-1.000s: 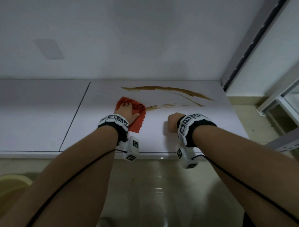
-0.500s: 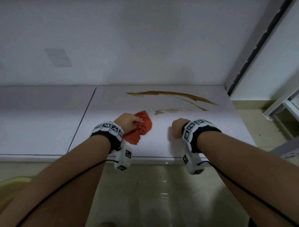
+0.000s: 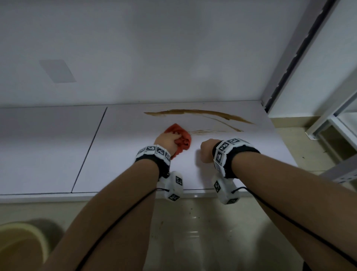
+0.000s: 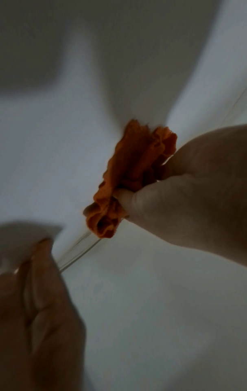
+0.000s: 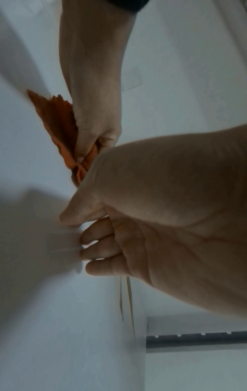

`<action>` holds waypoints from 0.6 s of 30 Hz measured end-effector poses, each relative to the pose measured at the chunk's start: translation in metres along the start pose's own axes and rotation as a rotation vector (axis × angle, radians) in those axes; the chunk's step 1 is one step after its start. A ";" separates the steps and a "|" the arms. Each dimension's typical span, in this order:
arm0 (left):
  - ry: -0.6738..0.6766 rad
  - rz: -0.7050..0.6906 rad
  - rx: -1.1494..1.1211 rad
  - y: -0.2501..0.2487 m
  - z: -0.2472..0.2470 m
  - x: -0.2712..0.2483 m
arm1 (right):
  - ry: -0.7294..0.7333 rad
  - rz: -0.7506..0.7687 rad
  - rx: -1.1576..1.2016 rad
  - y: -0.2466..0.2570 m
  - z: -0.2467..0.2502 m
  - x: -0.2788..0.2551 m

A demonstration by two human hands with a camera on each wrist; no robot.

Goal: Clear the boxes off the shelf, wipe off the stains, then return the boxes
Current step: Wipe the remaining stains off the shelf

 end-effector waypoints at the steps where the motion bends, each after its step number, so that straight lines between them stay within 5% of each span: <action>1: 0.025 -0.030 0.007 -0.008 -0.006 0.002 | 0.000 0.002 -0.019 0.000 0.000 0.002; 7: 0.139 -0.042 0.238 0.002 -0.008 -0.021 | 0.037 -0.055 -0.113 -0.004 0.002 0.012; 14: -0.156 0.132 0.178 0.050 0.028 -0.032 | 0.087 -0.067 -0.150 -0.005 -0.006 0.015; 18: -0.122 0.145 0.145 0.026 0.016 -0.033 | 0.114 -0.104 -0.188 -0.005 -0.012 0.021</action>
Point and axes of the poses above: each hand's wrist, its own x-axis towards the middle knuckle, its own z-axis out of the back of the hand, y = z × x, the point moved 10 cm from there along x, towards the middle knuckle, and after that the axes turned 15 degrees about y, right-handed, at the moved point
